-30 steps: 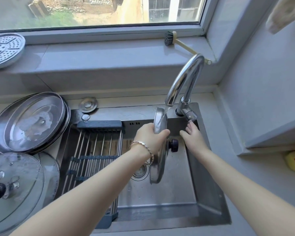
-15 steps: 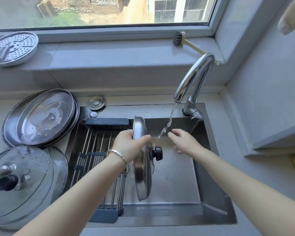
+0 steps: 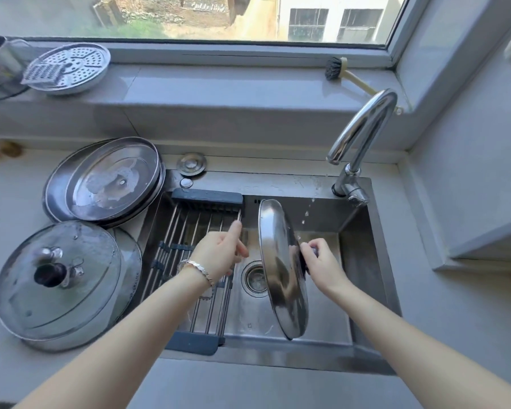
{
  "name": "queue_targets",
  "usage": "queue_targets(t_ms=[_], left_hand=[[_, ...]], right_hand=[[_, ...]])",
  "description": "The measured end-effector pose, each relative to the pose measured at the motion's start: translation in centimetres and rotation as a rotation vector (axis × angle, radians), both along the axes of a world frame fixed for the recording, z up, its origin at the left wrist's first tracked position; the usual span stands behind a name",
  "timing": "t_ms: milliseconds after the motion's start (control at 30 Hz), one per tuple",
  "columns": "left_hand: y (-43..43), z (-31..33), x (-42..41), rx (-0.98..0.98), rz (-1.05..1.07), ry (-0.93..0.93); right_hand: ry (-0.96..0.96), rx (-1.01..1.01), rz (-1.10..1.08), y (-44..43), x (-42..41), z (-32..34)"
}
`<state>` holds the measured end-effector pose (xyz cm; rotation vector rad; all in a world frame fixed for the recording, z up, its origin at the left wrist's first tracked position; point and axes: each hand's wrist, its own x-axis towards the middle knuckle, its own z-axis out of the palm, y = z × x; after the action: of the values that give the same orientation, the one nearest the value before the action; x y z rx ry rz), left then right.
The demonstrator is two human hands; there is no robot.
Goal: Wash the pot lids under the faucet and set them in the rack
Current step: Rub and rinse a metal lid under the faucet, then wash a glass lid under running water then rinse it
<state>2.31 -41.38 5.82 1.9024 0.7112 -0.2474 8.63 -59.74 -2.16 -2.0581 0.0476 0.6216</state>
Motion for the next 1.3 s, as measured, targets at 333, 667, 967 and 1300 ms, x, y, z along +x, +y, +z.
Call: queue_targets(t_ms=[333, 667, 967, 1300], left_hand=[[2.9, -5.3, -5.3, 0.112, -0.023, 0.168], [7.8, -6.5, -7.1, 0.129, -0.066, 0.257], [13.7, -6.7, -7.8, 0.165, -0.044, 0.236], [17.6, -8.6, -6.0, 0.646, -0.505, 0.183]], right_hand=[[-0.167, -0.266, 0.129, 2.2, -0.4, 2.3], [0.016, -0.531, 0.119, 4.7, -2.4, -1.3], [-0.318, -0.569, 0.342, 15.4, -0.6, 0.3], [-0.395, -0.690, 0.577, 23.4, -0.2, -4.2]])
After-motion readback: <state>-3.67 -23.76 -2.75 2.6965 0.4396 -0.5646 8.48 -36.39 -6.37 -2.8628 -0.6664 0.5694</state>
